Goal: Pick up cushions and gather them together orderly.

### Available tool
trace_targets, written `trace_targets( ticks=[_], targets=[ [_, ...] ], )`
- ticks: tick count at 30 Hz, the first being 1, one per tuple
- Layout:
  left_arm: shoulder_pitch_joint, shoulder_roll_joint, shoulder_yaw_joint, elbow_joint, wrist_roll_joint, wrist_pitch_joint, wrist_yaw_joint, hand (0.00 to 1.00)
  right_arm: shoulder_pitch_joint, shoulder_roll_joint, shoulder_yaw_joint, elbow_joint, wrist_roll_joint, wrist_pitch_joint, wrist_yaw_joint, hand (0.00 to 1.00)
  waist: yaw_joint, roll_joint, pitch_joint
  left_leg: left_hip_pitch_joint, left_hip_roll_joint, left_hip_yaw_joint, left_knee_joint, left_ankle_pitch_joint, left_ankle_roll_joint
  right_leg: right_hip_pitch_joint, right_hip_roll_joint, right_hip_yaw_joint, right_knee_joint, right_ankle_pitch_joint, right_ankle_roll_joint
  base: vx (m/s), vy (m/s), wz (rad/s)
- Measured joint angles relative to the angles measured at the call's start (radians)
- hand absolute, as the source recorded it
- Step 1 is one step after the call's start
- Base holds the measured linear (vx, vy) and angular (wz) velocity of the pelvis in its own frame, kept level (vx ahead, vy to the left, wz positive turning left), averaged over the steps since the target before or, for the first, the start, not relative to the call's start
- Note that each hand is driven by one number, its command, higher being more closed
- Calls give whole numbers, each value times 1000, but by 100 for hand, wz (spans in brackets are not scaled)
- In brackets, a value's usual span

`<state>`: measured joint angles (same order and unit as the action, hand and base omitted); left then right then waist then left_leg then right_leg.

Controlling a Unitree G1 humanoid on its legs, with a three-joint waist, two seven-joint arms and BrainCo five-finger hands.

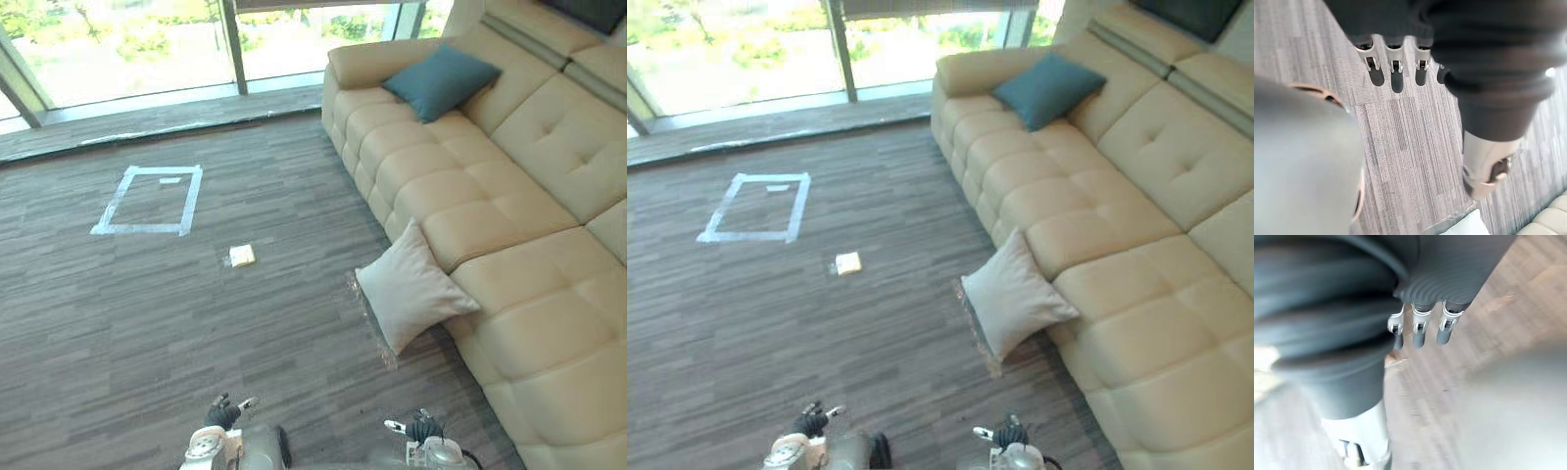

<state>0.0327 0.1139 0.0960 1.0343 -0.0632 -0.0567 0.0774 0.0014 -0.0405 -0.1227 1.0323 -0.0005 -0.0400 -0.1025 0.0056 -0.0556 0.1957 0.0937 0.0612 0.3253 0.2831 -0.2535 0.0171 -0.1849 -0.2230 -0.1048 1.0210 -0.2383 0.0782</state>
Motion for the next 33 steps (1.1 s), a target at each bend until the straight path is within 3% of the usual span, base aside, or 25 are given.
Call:
trace_targets(
  ticks=[2,4,5,6,7,8,9,10,12,13,14,16,19,20,22,23,24,25,26,29,30,32,33],
  targets=[
    [8,-5,-12,0,0,-1,-1,0,-1,-2,1,-22,-1,-4,0,0,-4,16,4,80,20,21,-58,1,-1,-48,11,-95,-95,-38,-25,414,-40,-6],
    [9,-8,-16,1,1,0,-1,0,-1,-2,4,-37,0,-5,0,0,-8,15,3,115,25,29,-87,-2,-9,-98,13,-159,-258,-29,-38,355,-89,5],
    [10,-11,-18,1,1,0,-1,0,-5,-6,3,-37,1,-7,0,0,-13,15,3,133,27,35,-104,-11,-31,-118,16,-196,-374,2,-45,466,-178,11],
    [12,-10,-16,-1,-2,0,-2,0,-2,-3,5,-34,0,-5,0,0,-12,-9,-3,164,14,36,-109,-36,-79,-125,33,-220,-602,189,-90,466,-178,8],
    [6,-9,-14,5,0,0,1,0,-4,-5,3,-36,5,-6,5,0,-12,-6,2,171,17,32,-105,-43,-92,-122,40,-216,-592,195,-138,503,-144,-28],
    [-5,-32,-18,25,3,4,-3,0,-18,-27,-11,-35,-1,-7,3,0,-7,53,6,184,61,31,-92,-46,-117,-109,85,-221,-574,182,-152,439,-119,-44],
    [-17,-49,-18,33,15,3,-3,0,-19,-27,-33,-37,1,-7,5,0,-16,61,7,190,67,27,-58,-31,-129,-105,89,-215,-540,122,-151,511,-156,-45],
    [-21,-53,-18,37,23,3,-2,0,-19,-26,-39,-38,1,-8,4,0,-17,62,7,187,72,25,-41,-30,-131,-104,89,-215,-530,111,-150,384,-164,-22],
    [-34,-66,-16,37,41,4,-6,0,-11,-22,-66,-39,1,-3,4,0,-23,67,8,156,116,17,130,-10,-166,-61,105,-217,-518,60,-152,297,-153,-13],
    [-39,-74,-15,24,42,4,-7,0,10,-20,-68,-65,0,3,3,0,-23,70,10,100,171,5,334,41,-197,-6,127,-207,-535,38,-154,349,-144,-23],
    [-35,-86,-13,5,42,3,-13,0,29,-17,-66,-79,1,7,3,0,-21,73,9,21,230,-11,524,54,-202,41,151,-201,-563,22,-161,216,-68,-25],
    [-31,-94,0,-15,42,1,-17,0,32,-14,-72,-76,2,14,1,0,-20,75,8,-50,265,13,610,-10,-185,93,173,-182,-600,11,-170,242,-5,-36],
    [-31,-90,3,-24,41,-4,-16,0,39,-8,-82,-71,3,16,-6,0,-14,67,9,-134,228,16,471,-64,-141,136,177,-119,-654,12,-152,221,75,-63],
    [-31,-89,3,-24,41,-7,-16,0,39,-8,-82,-70,3,17,-8,0,-9,68,9,-166,187,-25,340,-69,-128,149,176,-72,-665,10,-141,236,207,-99],
    [-32,-87,3,-24,41,-11,-15,0,37,-7,-80,-65,2,17,-10,0,-2,68,9,-186,119,-157,147,-46,-130,148,173,2,-661,3,-114,227,264,-117],
    [-31,-88,4,-23,40,-18,-13,0,38,-6,-78,-62,3,16,-13,0,4,67,8,-179,86,-231,93,23,-151,145,174,53,-652,-5,-91,230,291,-132],
    [-28,-82,4,-19,39,-21,-11,0,38,-3,-70,-63,4,14,-18,0,8,73,-3,-152,58,-223,78,34,-138,146,171,101,-651,-5,-59,237,277,-115],
    [-28,-78,4,-15,39,-18,-11,0,39,4,-69,-68,4,12,-18,0,-2,67,-10,-149,55,-211,78,28,-131,147,165,111,-662,3,-51,282,266,-89],
    [-32,-76,5,-1,40,-19,-12,0,51,8,-59,-68,0,11,-16,0,-6,45,-25,-146,56,-167,96,16,-112,150,161,138,-694,17,-30,341,306,-69],
    [-41,-67,2,13,55,-18,-15,0,61,22,-57,-67,-2,13,-16,0,4,23,-37,-115,48,-86,89,2,-89,142,149,189,-702,40,-7,256,216,-81],
    [-51,-66,-2,39,63,-17,-14,0,60,21,-50,-70,-3,12,-15,0,5,22,-38,-64,38,-24,53,-3,-80,108,141,194,-632,42,-5,183,147,-100],
    [-58,-64,-21,48,63,-17,-14,0,56,21,-48,-76,-11,10,-14,0,3,27,-35,-10,30,43,17,-6,-76,44,128,155,-522,49,5,112,123,-117],
    [-58,-60,-42,59,62,-16,-13,0,48,14,-36,-77,-25,7,-13,0,2,34,-32,32,29,91,-9,-6,-75,14,99,65,-459,59,0,107,114,-108]
  ],
)
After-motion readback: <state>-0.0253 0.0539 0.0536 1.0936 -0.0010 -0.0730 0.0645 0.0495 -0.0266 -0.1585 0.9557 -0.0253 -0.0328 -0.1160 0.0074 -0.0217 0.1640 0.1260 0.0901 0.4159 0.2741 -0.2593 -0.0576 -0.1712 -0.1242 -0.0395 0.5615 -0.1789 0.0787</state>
